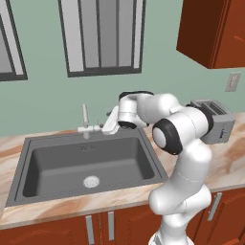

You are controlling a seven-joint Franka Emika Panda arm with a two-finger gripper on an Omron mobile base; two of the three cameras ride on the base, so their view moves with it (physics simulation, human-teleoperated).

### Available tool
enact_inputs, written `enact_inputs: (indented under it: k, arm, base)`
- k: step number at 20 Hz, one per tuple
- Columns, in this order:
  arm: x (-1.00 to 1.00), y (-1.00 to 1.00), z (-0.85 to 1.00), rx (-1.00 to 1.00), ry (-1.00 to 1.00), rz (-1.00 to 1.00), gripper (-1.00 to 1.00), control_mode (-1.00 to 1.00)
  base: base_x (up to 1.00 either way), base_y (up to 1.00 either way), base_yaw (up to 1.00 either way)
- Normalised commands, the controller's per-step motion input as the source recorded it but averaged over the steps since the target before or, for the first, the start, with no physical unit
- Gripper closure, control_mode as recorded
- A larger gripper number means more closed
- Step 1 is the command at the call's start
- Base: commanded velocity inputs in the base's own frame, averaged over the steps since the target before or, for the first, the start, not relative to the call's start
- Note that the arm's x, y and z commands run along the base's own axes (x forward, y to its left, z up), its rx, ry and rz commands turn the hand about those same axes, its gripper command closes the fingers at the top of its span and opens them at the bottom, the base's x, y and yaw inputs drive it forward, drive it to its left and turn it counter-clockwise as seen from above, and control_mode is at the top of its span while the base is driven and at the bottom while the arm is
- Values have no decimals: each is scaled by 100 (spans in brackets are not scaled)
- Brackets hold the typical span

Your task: Turn on the sink faucet. Then move the lemon wedge from the counter to the sink. Turn off the sink. Move the vegetable from the sink to the pot next to the stove. Finally move the pot to the front left burner.

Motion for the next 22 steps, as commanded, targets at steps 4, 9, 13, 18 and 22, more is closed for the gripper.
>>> enact_inputs:
  k: [4,9,13,18,22]
  arm:
    - [8,0,-12,0,1,0,-100,-100]
    - [11,1,-9,0,1,0,-100,-100]
    - [12,4,-9,0,1,0,-100,-100]
    - [12,6,-10,0,1,0,-100,-100]
    - [10,6,-9,0,1,0,-100,-100]
  base:
    - [0,0,0]
    - [0,0,0]
    - [0,0,0]
    - [0,0,0]
    - [0,0,0]
